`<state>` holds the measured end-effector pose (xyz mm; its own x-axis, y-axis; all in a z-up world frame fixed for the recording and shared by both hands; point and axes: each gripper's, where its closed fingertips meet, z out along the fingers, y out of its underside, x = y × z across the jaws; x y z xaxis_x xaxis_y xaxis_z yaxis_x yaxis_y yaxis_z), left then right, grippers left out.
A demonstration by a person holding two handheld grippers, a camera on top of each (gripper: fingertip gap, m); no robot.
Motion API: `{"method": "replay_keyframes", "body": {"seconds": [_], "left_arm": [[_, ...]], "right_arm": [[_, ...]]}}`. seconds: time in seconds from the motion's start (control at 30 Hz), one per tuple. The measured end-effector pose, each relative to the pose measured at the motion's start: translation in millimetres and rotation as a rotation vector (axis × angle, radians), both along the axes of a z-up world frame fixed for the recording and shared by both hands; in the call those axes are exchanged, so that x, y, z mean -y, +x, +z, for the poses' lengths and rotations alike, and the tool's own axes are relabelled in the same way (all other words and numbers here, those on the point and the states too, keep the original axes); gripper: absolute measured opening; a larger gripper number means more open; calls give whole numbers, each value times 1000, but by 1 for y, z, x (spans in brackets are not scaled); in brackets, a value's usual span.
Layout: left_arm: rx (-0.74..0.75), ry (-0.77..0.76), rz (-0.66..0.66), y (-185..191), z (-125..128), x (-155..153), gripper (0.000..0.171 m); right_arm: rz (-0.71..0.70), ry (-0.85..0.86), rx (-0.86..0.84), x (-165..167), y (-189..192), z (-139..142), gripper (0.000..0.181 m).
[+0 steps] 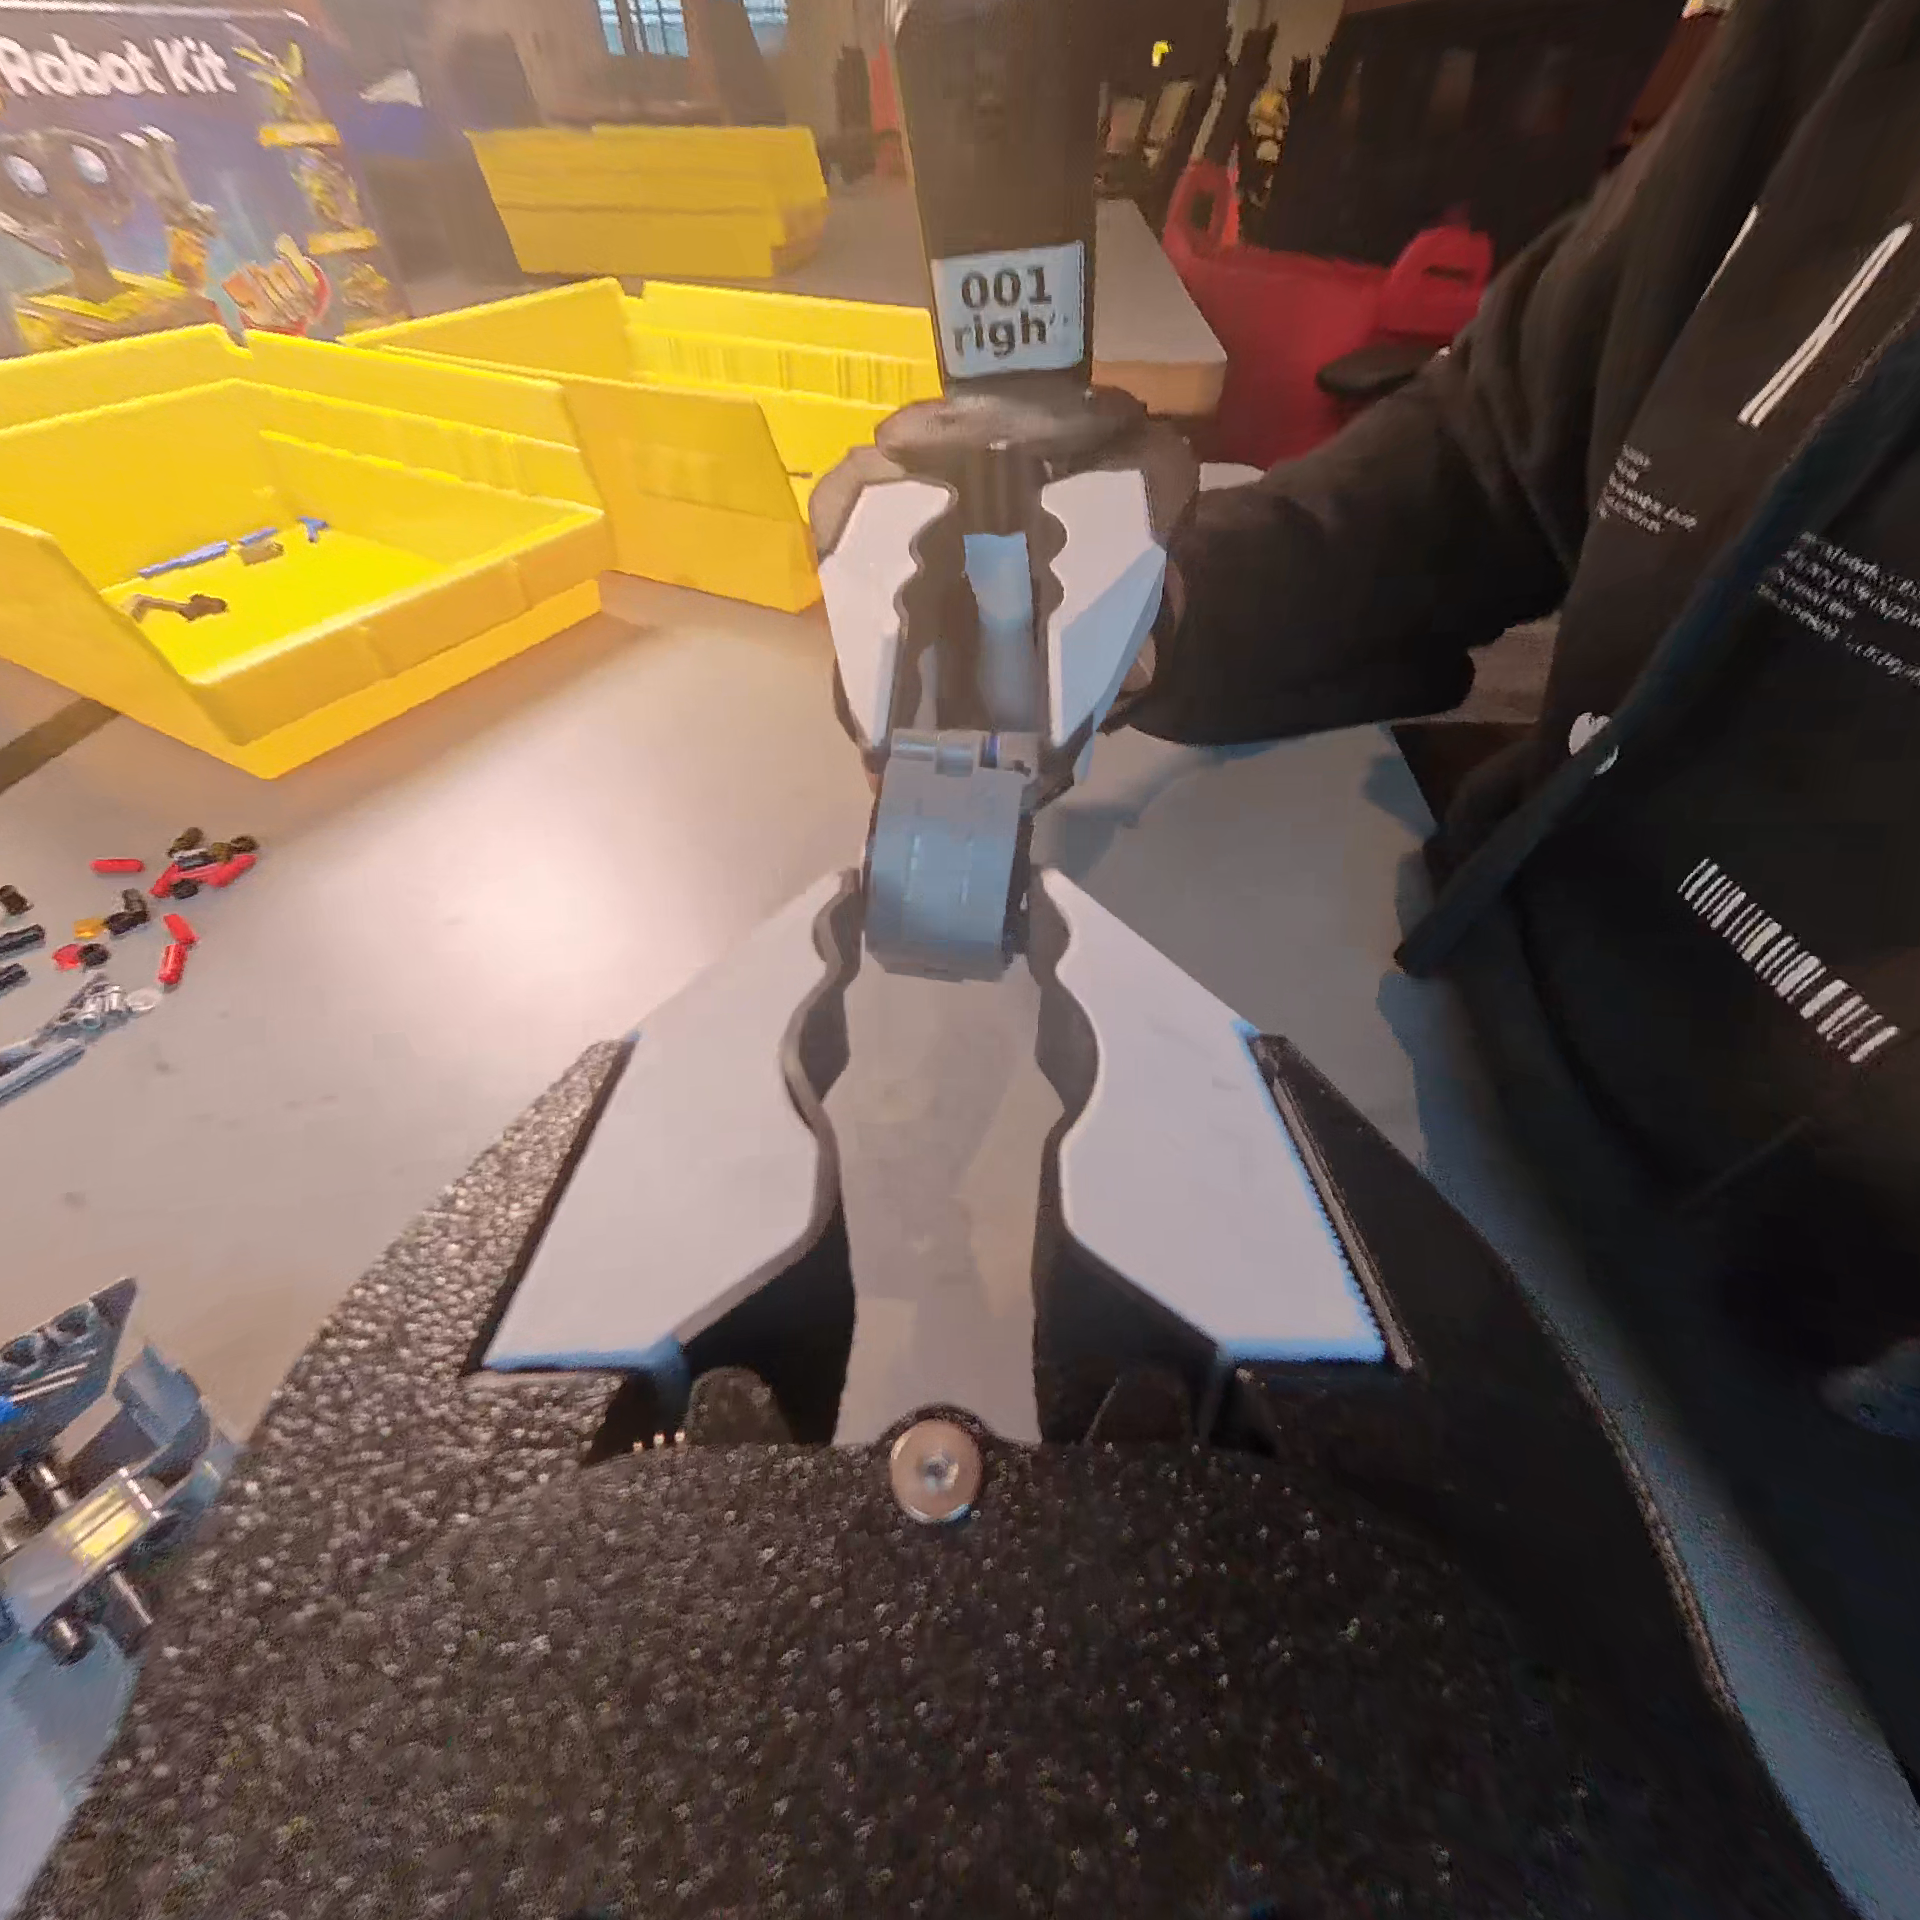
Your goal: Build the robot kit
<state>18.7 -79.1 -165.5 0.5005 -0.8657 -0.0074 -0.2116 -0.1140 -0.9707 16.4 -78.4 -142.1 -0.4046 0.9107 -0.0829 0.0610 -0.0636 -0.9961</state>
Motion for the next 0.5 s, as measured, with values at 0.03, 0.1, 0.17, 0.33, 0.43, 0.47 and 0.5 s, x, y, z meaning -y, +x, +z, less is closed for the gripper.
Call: {"method": "replay_keyframes", "body": {"seconds": [0.03, 0.1, 0.17, 0.33, 0.43, 0.47, 0.5], "left_arm": [[-9, 8, 5, 1, -1, 0, 31], [-16, 38, 14, 1, 1, 0, 30], [-33, 81, 18, 1, 2, 0, 30], [-13, 149, 28, 0, 9, 1, 30], [25, 159, 27, 0, 13, 0, 30], [20, 166, 32, 1, 13, 0, 30], [10, 166, 25, 3, 11, 0, 30]], "right_arm": [[2, 20, -6, 1, 1, 0, 24], [10, 35, -11, 2, 3, 1, 24], [2, 83, -22, 3, 4, 1, 24], [-12, 203, -55, 6, 9, 2, 33], [-32, 200, -66, 3, 9, 5, 32], [-34, 197, -77, 3, 9, 7, 32], [-35, 206, -80, 5, 9, 8, 32]]}}
